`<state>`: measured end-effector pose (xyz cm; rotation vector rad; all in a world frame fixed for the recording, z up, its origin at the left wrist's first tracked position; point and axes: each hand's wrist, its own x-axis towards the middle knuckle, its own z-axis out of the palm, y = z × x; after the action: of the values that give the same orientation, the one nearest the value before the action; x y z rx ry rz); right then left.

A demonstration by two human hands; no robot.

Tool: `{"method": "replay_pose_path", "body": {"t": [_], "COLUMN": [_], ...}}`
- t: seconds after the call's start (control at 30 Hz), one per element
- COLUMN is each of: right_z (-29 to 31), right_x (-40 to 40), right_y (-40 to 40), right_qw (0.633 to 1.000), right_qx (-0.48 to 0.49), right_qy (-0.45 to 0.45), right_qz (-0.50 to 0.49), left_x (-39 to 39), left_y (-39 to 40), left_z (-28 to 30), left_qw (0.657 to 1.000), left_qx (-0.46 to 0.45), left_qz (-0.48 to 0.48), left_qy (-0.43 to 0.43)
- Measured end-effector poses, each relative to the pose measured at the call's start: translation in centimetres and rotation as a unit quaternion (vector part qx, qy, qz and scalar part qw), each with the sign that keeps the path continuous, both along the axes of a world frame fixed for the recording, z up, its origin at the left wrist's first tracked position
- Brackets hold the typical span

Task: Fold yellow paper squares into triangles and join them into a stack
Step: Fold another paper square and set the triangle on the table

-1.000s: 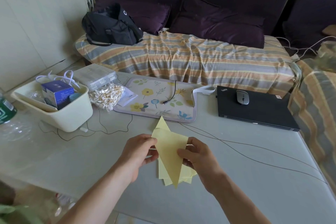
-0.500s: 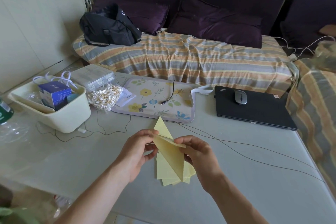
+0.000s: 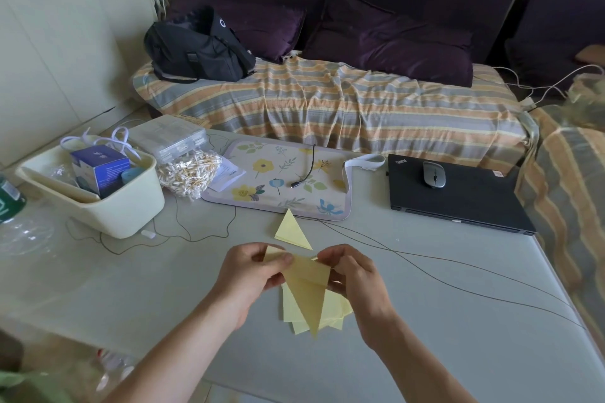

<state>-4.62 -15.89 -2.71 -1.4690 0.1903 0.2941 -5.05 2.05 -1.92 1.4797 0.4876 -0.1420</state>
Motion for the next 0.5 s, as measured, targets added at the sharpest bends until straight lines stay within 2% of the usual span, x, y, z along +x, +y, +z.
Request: {"method": "replay_pose_path", "body": {"t": [0.1, 0.2, 0.4, 0.5], "right_z": [-0.24, -0.44, -0.3, -0.24], "right_x": [-0.02, -0.44, -0.46, -0.5], "right_y": [-0.06, 0.13, 0.24, 0.3], "right_qw": [0.999, 0.992, 0.992, 0.99], "right_qx": [-0.036, -0.091, -0.102, -0.114], "right_qy": [0.018, -0.004, -0.017, -0.004], "right_qz": [0.035, 0.088, 0.07, 0.082], "left_x": [-0.21, -0.29, -0.04, 0.04], "left_y": [-0.29, -0.51, -0.35, -0.31], "left_z": [0.07, 0.15, -0.17, -0.39], "left_qw": [0.998, 0.994, 0.997, 0.997], "left_qx": [0.044, 0.07, 0.032, 0.045], "left_qz": [-0.044, -0.078, -0.059, -0.05], "left_qy": [-0.02, -0.03, -0.033, -0.033]}}
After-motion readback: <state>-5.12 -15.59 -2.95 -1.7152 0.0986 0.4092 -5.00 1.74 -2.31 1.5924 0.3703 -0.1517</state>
